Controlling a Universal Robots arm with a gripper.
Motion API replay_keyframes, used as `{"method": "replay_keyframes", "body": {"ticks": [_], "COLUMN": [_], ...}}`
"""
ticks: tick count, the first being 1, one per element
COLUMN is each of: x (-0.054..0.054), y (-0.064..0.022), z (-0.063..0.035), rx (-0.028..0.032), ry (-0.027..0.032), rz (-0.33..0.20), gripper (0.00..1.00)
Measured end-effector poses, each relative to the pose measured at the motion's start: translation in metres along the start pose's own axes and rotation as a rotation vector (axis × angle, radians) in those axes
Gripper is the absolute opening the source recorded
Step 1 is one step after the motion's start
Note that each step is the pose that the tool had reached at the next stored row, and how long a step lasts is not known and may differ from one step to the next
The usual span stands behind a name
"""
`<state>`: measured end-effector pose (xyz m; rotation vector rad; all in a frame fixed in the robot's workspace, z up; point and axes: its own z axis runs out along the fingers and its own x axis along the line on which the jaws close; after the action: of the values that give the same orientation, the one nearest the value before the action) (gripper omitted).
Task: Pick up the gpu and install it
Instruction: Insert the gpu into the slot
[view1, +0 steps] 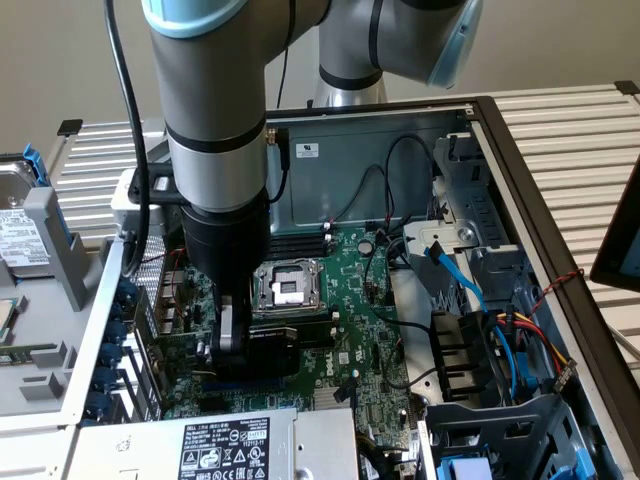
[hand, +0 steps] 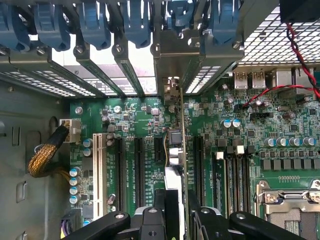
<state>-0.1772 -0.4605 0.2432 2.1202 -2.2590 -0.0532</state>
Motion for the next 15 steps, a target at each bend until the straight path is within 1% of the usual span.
{"method": "replay_keyframes", "body": {"ticks": [15], "x": [-0.0001], "y": [-0.0008], "z": [0.0008], "rx": [0.0001], "ry": [-0.0001], "rz": [0.0], "gripper": [0.27]}}
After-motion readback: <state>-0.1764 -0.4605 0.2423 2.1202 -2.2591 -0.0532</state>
